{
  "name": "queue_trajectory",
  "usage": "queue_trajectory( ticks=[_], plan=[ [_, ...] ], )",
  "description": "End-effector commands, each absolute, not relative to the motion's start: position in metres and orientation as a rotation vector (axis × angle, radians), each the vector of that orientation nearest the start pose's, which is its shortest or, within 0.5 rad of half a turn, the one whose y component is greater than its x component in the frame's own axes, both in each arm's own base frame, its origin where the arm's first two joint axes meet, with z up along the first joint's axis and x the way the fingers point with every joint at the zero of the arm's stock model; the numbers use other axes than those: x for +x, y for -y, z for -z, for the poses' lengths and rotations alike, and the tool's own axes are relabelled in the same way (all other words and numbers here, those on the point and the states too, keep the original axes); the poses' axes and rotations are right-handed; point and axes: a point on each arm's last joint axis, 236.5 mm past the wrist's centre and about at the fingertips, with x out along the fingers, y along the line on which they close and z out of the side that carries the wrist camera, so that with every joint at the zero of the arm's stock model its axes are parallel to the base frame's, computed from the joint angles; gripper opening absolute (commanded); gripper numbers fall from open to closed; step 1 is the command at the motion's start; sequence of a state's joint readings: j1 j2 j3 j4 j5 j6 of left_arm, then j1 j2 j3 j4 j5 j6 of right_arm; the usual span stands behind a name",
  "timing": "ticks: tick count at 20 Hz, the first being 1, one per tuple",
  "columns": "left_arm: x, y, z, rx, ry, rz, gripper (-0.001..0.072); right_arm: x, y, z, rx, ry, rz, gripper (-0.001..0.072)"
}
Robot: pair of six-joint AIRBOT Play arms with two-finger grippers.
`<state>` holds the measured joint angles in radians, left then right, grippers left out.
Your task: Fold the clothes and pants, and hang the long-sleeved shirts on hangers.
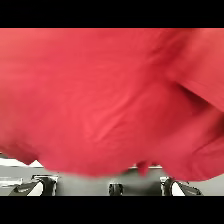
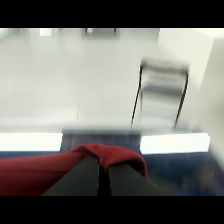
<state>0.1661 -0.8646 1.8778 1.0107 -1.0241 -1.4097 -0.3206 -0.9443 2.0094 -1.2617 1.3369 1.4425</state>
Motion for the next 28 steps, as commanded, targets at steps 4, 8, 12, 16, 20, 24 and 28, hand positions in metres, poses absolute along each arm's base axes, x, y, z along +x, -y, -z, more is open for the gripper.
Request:
queue_trajectory(
  ticks=[4,8,12,16,20,24,28],
  plan=[
    [0.423,0.059,-0.155,-0.379,-0.884,0.291,0.0017,0.395,-0.008,-0.109,0.234,-1.304,-0.127,0.0034],
    [0.452,0.048,-0.002,-0.496,-1.122,0.186,0.0018,0.455,-0.037,0.017,0.383,-1.392,-0.082,0.0035],
    [0.51,0.031,0.021,-0.507,-1.032,0.126,0.0018,0.543,-0.017,0.022,0.424,-1.057,-0.009,0.0037],
    [0.56,0.019,-0.005,-0.49,-0.856,0.09,0.0018,0.595,0.003,-0.008,0.435,-0.784,0.043,0.0036],
    [0.566,0.04,0.012,-0.479,-0.871,0.111,0.0018,0.581,-0.006,0.032,0.477,-0.914,0.042,0.0035],
    [0.551,0.025,-0.016,-0.447,-0.895,0.15,0.0018,0.54,-0.009,0.001,0.43,-1.048,-0.012,0.0036],
    [0.464,0.022,-0.015,-0.46,-1.226,0.268,0.0018,0.441,-0.019,-0.011,0.351,-1.392,-0.094,0.0036]
  ],
)
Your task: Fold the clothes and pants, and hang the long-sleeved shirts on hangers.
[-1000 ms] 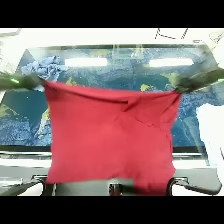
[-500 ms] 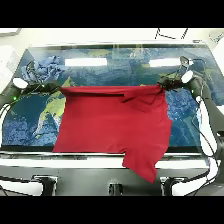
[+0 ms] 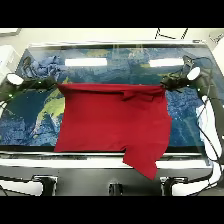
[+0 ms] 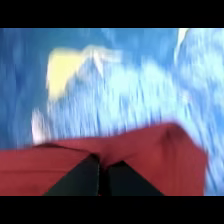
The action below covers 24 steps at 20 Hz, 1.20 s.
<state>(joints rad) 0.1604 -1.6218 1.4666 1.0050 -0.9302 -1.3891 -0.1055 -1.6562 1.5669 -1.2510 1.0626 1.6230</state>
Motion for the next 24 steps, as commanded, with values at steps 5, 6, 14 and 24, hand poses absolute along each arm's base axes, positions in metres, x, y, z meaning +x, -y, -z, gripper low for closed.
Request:
queue_trajectory(
  ticks=[5,6,14,24],
  plan=[
    [0.387,0.033,0.058,-0.51,-1.516,0.267,0.0018,0.371,-0.038,0.07,0.41,-1.645,-0.043,0.0036],
    [0.379,0.034,0.065,-0.518,-1.539,0.269,0.0018,0.374,-0.039,0.077,0.425,-1.625,-0.032,0.0037],
    [0.373,0.009,0.035,-0.541,-1.543,0.303,0.0506,0.387,-0.007,0.014,0.456,-1.608,-0.025,0.0565],
    [0.22,0.016,0.093,-0.694,-1.82,0.281,0.0369,0.244,0.029,0.039,0.521,-1.823,0.053,0.0565]
  ],
)
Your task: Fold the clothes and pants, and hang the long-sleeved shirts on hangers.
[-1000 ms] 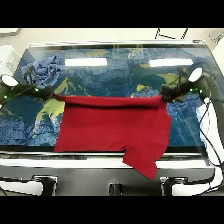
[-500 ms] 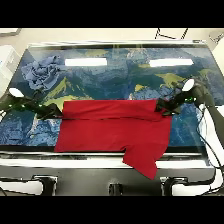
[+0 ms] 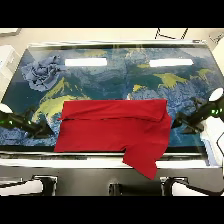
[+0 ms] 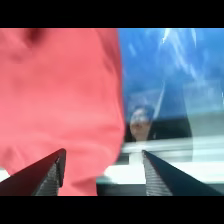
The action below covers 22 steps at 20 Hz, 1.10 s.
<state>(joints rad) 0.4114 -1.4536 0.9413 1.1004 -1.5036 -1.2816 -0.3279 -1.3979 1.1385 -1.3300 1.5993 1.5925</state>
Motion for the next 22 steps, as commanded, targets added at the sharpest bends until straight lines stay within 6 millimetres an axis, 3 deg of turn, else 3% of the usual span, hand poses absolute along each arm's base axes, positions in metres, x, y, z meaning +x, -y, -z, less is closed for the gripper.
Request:
queue_trajectory(
  ticks=[1,6,7,8,10,14,15,17,18,21,22],
  plan=[
    [0.214,0.018,0.096,-0.697,-1.829,0.286,0.037,0.239,0.028,0.039,0.513,-1.824,0.045,0.0565],
    [0.214,0.018,0.101,-0.686,-1.823,0.28,0.039,0.238,0.029,0.034,0.506,-1.814,0.045,0.0561],
    [0.213,0.017,0.102,-0.671,-1.821,0.291,0.0403,0.237,0.028,0.034,0.507,-1.817,0.044,0.0558],
    [0.212,0.014,0.103,-0.657,-1.828,0.286,0.0467,0.237,0.028,0.034,0.507,-1.817,0.044,0.0557],
    [0.211,0.013,0.104,-0.652,-1.829,0.283,0.0467,0.238,0.028,0.034,0.507,-1.816,0.044,0.0557],
    [0.207,0.032,0.114,-0.691,-1.821,0.292,0.0459,0.238,0.029,0.034,0.507,-1.813,0.046,0.0557],
    [0.208,0.036,0.119,-0.69,-1.812,0.287,0.0389,0.238,0.029,0.034,0.507,-1.813,0.046,0.0557],
    [0.211,0.044,0.121,-0.709,-1.792,0.291,0.0103,0.237,0.028,0.034,0.507,-1.819,0.045,0.0556],
    [0.213,0.046,0.12,-0.715,-1.786,0.295,0.0019,0.234,0.027,0.036,0.51,-1.827,0.046,0.0556],
    [0.216,0.044,0.116,-0.712,-1.765,0.291,0.0018,0.206,0.014,0.06,0.542,-1.855,0.051,0.0556],
    [0.217,0.043,0.114,-0.706,-1.755,0.29,0.0018,0.195,0.001,0.07,0.591,-1.862,0.031,0.0557]
  ],
)
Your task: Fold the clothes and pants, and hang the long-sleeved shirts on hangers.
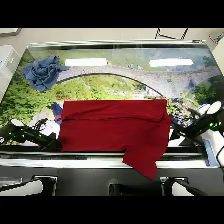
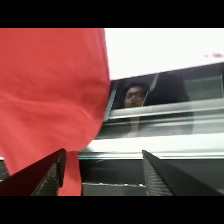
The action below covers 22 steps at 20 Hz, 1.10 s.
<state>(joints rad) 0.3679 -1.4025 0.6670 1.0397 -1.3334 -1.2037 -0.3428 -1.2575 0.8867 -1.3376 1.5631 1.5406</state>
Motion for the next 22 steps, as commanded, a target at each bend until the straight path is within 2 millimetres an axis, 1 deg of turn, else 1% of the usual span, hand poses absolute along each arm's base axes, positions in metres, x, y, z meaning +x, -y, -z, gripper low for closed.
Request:
queue_trajectory(
  ticks=[1,2,3,6,8,9,10,11,12,13,15,17,18,19,20,21,22],
  plan=[
    [0.219,0.042,0.111,-0.702,-1.743,0.288,0.0019,0.189,-0.015,0.079,0.645,-1.858,-0.006,0.0557],
    [0.22,0.041,0.109,-0.699,-1.734,0.286,0.0018,0.183,-0.03,0.087,0.702,-1.855,-0.047,0.0557],
    [0.221,0.041,0.107,-0.696,-1.724,0.285,0.0018,0.18,-0.04,0.093,0.739,-1.847,-0.074,0.0557],
    [0.222,0.041,0.1,-0.686,-1.707,0.29,0.0019,0.175,-0.047,0.111,0.773,-1.817,-0.053,0.0553],
    [0.223,0.04,0.098,-0.688,-1.699,0.281,0.0018,0.172,-0.056,0.119,0.795,-1.806,-0.051,0.0501],
    [0.223,0.041,0.096,-0.692,-1.696,0.284,0.0018,0.171,-0.062,0.123,0.789,-1.805,-0.059,0.0387],
    [0.224,0.042,0.095,-0.697,-1.693,0.287,0.0018,0.174,-0.065,0.124,0.763,-1.797,-0.068,0.0206],
    [0.225,0.043,0.094,-0.699,-1.686,0.289,0.0018,0.177,-0.067,0.122,0.743,-1.792,-0.081,0.0039],
    [0.227,0.042,0.091,-0.693,-1.676,0.291,0.0018,0.184,-0.066,0.116,0.731,-1.783,-0.098,0.0036],
    [0.234,0.039,0.083,-0.688,-1.652,0.293,0.0018,0.195,-0.063,0.105,0.704,-1.771,-0.127,0.0035],
    [0.256,0.032,0.056,-0.683,-1.568,0.309,0.0018,0.224,-0.051,0.073,0.629,-1.728,-0.169,0.0034],
    [0.282,0.026,0.023,-0.673,-1.489,0.328,0.0018,0.265,-0.032,0.029,0.547,-1.636,-0.159,0.0034],
    [0.299,0.022,0.011,-0.662,-1.449,0.312,0.0018,0.291,-0.022,0.008,0.515,-1.56,-0.142,0.0034],
    [0.314,0.022,0.005,-0.634,-1.415,0.31,0.0018,0.315,-0.016,-0.008,0.502,-1.502,-0.132,0.0034],
    [0.33,0.024,0.003,-0.611,-1.393,0.311,0.0018,0.335,-0.013,-0.017,0.497,-1.468,-0.134,0.0034],
    [0.346,0.029,0.005,-0.6,-1.384,0.31,0.0018,0.355,-0.01,-0.019,0.487,-1.448,-0.136,0.0034],
    [0.363,0.034,0.01,-0.594,-1.381,0.307,0.0019,0.373,-0.009,-0.015,0.488,-1.441,-0.132,0.0034]
  ],
)
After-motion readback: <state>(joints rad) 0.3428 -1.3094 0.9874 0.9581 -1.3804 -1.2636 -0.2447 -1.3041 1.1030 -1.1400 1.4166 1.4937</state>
